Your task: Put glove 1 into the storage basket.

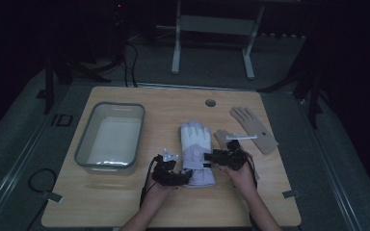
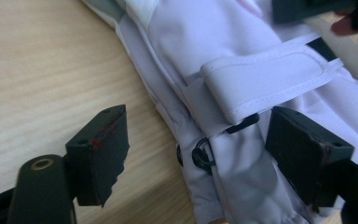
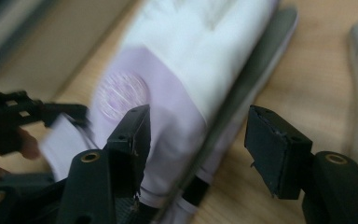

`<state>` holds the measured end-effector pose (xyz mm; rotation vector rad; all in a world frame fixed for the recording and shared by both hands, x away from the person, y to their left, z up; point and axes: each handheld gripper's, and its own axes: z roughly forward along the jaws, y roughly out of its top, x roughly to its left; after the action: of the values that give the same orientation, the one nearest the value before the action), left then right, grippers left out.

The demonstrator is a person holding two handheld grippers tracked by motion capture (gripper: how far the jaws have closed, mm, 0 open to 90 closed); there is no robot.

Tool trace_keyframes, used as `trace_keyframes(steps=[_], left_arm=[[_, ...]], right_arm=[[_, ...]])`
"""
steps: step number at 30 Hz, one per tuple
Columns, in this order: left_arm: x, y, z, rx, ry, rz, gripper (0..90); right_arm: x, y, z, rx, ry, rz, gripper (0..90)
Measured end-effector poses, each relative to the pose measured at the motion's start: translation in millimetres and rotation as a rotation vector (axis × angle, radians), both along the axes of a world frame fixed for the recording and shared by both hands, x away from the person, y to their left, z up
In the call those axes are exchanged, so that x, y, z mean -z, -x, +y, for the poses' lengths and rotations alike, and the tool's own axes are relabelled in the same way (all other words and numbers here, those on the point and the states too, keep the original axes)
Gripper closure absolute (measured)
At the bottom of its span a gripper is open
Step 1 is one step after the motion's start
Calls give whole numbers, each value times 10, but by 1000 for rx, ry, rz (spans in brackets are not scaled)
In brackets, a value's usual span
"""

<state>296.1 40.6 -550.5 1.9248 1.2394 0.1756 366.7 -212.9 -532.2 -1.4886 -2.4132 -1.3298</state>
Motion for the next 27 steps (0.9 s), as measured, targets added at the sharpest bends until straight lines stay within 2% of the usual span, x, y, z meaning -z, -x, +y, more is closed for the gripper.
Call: trace_keyframes(steps=[1, 4, 5, 6, 7, 8, 9, 10, 11, 12, 13, 14, 15, 16, 17, 18, 19, 25, 27], left_arm=[[45, -21, 16, 25, 26, 21, 256], [95, -33, 24, 48, 51, 24, 337], [147, -65, 49, 68, 96, 42, 362], [147, -65, 49, 68, 96, 42, 388], [162, -77, 51, 92, 107, 37, 409], [162, -77, 51, 92, 107, 37, 432], [172, -90, 53, 115, 112, 35, 452], [172, -90, 53, 115, 112, 35, 473], [171, -99, 57, 128, 113, 39, 495], [167, -109, 60, 134, 114, 45, 495], [158, -109, 57, 136, 111, 47, 562], [140, -103, 50, 138, 100, 40, 562], [110, -90, 36, 136, 83, 30, 625], [110, -90, 36, 136, 83, 30, 647], [85, -89, 31, 141, 69, 33, 659], [85, -89, 31, 141, 69, 33, 666], [70, -88, 23, 142, 61, 35, 667], [17, -111, 17, 155, 44, 51, 671], [-2, -121, 27, 167, 46, 61, 700]], right_arm=[[81, -3, 22, -14, 7, 20, 408], [134, -15, 32, -23, 24, 27, 416], [183, -41, 24, -31, 3, 60, 434], [183, -41, 24, -31, 3, 60, 434], [233, -80, -3, -36, -42, 104, 466], [248, -92, -14, -52, -69, 126, 521], [261, -97, -15, -65, -85, 128, 552], [261, -97, -15, -65, -85, 128, 552], [262, -97, -6, -78, -92, 135, 619], [262, -97, -6, -78, -92, 135, 619], [244, -98, 6, -78, -79, 138, 686], [244, -98, 6, -78, -79, 138, 686], [193, -73, 45, -75, -31, 114, 732], [193, -73, 45, -75, -31, 114, 732], [139, -33, 93, -65, 19, 81, 750], [139, -33, 93, -65, 19, 81, 750], [105, -1, 129, -64, 55, 48, 759], [65, 22, 164, -60, 91, 27, 775], [34, 30, 181, -61, 102, 21, 777]])
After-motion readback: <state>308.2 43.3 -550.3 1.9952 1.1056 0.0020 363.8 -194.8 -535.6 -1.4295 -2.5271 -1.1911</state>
